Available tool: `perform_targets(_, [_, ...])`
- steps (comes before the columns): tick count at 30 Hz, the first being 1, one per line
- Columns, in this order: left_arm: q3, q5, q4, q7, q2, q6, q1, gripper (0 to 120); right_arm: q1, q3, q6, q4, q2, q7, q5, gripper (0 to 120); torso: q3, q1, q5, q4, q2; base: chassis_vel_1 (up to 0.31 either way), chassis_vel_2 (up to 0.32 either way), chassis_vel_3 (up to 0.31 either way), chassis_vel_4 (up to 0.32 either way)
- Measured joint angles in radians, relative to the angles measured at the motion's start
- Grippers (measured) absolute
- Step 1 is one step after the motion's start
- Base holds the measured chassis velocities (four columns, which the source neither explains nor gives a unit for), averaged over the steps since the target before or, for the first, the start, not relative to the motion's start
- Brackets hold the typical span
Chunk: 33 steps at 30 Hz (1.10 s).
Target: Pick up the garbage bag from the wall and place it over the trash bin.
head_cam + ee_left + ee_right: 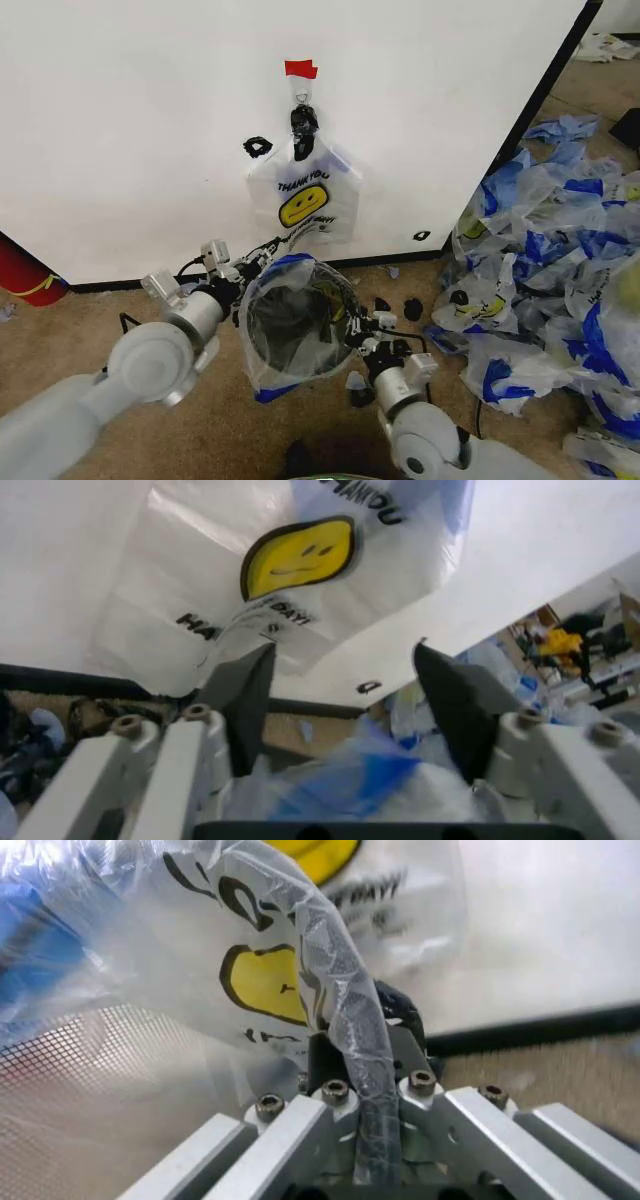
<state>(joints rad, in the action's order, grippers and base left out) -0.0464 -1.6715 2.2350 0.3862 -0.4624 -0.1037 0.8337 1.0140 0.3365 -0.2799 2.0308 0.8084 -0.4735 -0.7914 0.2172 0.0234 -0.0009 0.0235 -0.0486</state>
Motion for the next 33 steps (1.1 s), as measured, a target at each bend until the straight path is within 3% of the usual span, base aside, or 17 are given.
perform_targets(6, [0.002, 0.01, -0.008, -0.038, 0.039, 0.007, 0.002, 82, 0.006, -0.025, -0.025, 0.001, -0.046, 0.037, 0.003, 0, 0.0, 0.0, 0.0, 0.0002, 0.0, 0.0, 0.0, 0.0, 0.0])
perform_targets(11, [-0.001, 0.072, -0.045, -0.13, 0.062, 0.009, 0.019, 98, 0.005, -0.056, -0.038, -0.001, -0.07, 0.048, -0.031, 0, 0.0, 0.0, -0.0003, 0.0, 0.0, 0.0, 0.0, 0.0, 0.0])
perform_targets(33, [-0.049, 0.083, -0.01, -0.105, 0.022, 0.003, 0.009, 100, -0.011, -0.07, -0.018, 0.051, -0.073, 0.016, -0.078, 0, 0.0, 0.0, -0.0001, 0.0, 0.0, 0.0, 0.0, 0.0, 0.0])
